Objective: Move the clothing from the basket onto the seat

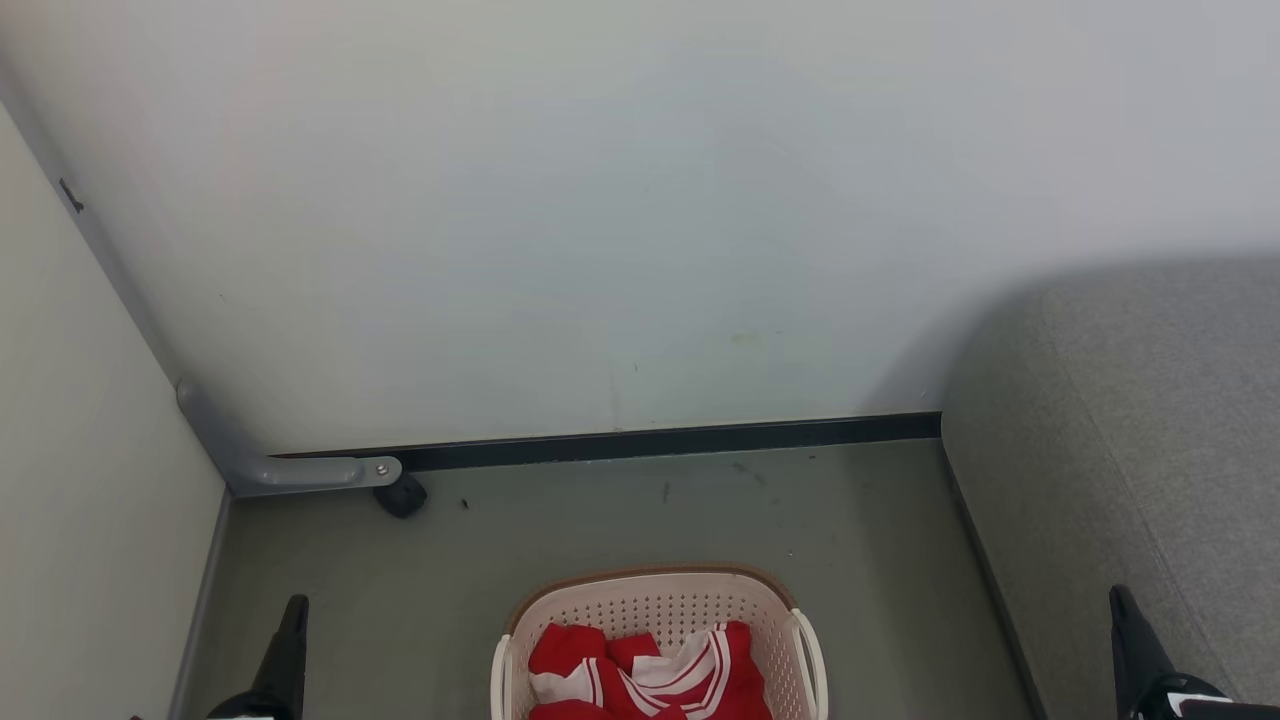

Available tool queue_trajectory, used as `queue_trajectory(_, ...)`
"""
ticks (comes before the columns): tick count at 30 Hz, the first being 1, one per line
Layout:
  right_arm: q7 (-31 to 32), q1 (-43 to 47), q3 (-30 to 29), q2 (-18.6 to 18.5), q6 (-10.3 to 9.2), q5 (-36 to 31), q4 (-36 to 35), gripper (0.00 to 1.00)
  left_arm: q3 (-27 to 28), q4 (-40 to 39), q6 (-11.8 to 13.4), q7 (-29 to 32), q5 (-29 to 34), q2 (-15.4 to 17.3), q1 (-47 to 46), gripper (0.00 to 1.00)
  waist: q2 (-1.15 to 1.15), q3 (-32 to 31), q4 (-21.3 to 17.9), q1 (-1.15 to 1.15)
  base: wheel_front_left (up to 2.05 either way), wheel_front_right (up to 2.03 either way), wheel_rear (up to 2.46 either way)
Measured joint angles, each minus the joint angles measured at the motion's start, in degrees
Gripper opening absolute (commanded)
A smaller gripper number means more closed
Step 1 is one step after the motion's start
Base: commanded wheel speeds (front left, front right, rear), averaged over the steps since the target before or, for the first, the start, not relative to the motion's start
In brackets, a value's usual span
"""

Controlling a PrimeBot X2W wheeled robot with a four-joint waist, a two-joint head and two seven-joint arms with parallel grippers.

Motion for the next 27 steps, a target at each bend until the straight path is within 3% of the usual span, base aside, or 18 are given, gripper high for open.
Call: queue_trajectory(27, 0.0, 0.0, 0.0, 0.0, 0.00, 0.0, 0.0, 0.00, 0.0, 0.0, 0.0, 0.0, 0.0, 0.0, 0.0, 0.00, 0.00, 0.0, 0.0, 0.00, 0.00, 0.00, 0.00)
